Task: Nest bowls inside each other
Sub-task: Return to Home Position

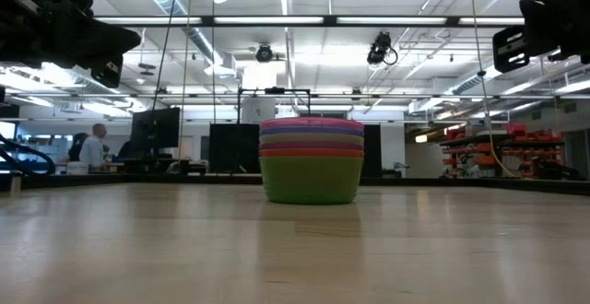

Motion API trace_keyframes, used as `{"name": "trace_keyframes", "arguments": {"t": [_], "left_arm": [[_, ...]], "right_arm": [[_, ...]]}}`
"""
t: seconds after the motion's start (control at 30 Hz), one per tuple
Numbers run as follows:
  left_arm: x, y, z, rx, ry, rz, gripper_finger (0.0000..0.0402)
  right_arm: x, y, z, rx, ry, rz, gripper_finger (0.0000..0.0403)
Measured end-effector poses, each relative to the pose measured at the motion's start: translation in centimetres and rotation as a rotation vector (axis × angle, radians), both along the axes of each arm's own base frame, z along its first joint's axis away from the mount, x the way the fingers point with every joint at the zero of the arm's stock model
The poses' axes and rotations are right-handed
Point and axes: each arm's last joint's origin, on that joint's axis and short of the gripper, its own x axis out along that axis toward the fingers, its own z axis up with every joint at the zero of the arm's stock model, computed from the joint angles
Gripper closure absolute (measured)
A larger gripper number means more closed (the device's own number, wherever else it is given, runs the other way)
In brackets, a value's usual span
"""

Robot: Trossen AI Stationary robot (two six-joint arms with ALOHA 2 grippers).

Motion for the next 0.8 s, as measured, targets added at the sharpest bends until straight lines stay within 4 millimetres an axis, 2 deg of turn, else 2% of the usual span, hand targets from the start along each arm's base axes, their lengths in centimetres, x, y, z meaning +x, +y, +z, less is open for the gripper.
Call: {"name": "trace_keyframes", "arguments": {"t": [0.23,0.57,0.8], "left_arm": [[0.0,0.0,0.0,0.0,0.0,0.0,0.0378],[0.0,0.0,0.0,0.0,0.0,-0.001,0.0365],[0.0,0.0,0.0,0.0,0.0,-0.001,0.0377]], "right_arm": [[0.0,0.0,0.0,0.0,0.0,0.0,0.0321],[0.0,0.0,0.0,0.0,0.0,0.0,0.0321],[0.0,0.0,0.0,0.0,0.0,0.0,0.0321]]}}
